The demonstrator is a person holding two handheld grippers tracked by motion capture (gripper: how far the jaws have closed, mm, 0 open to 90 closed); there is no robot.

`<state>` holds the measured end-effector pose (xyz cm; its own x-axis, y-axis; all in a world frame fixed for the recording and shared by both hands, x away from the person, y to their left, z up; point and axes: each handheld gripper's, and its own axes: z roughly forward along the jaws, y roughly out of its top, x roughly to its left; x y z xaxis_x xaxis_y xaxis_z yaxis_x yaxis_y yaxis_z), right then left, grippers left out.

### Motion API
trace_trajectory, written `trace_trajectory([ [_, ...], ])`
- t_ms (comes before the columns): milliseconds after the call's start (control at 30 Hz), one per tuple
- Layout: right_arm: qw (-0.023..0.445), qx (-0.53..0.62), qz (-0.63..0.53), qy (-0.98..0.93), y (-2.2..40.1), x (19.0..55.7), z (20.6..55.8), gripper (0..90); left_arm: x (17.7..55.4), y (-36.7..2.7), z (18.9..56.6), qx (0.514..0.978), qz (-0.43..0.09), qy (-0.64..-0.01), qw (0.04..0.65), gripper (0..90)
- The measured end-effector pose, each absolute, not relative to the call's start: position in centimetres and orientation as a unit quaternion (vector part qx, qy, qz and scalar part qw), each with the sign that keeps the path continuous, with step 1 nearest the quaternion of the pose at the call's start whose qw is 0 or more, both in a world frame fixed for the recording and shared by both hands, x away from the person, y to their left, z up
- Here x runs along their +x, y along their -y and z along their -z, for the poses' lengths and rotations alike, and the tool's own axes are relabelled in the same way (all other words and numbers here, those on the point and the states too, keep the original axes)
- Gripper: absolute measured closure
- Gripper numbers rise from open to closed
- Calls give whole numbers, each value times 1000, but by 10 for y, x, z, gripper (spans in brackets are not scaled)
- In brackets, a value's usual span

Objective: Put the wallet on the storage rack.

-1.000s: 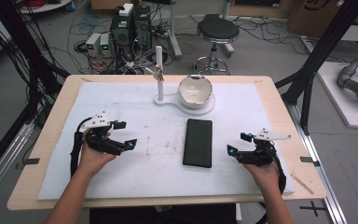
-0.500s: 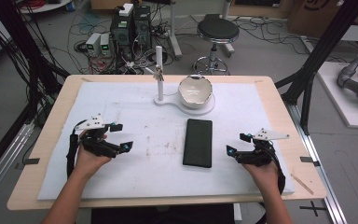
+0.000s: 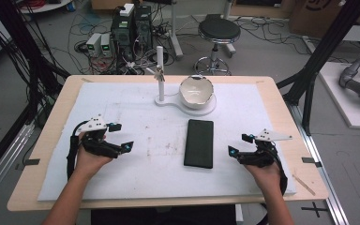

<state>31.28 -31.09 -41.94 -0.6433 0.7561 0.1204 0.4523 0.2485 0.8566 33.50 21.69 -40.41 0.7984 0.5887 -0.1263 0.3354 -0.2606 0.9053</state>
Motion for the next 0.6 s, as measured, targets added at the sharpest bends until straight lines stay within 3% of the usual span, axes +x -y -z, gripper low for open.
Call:
trace_trajectory([
  [500,128,387,-465,-786,281,316,421,162,330,-216,404,800,-134,-273,517,68],
  [600,86,401,-455,-791,269,322,426,161,332,-217,406,799,-134,-278,516,69],
])
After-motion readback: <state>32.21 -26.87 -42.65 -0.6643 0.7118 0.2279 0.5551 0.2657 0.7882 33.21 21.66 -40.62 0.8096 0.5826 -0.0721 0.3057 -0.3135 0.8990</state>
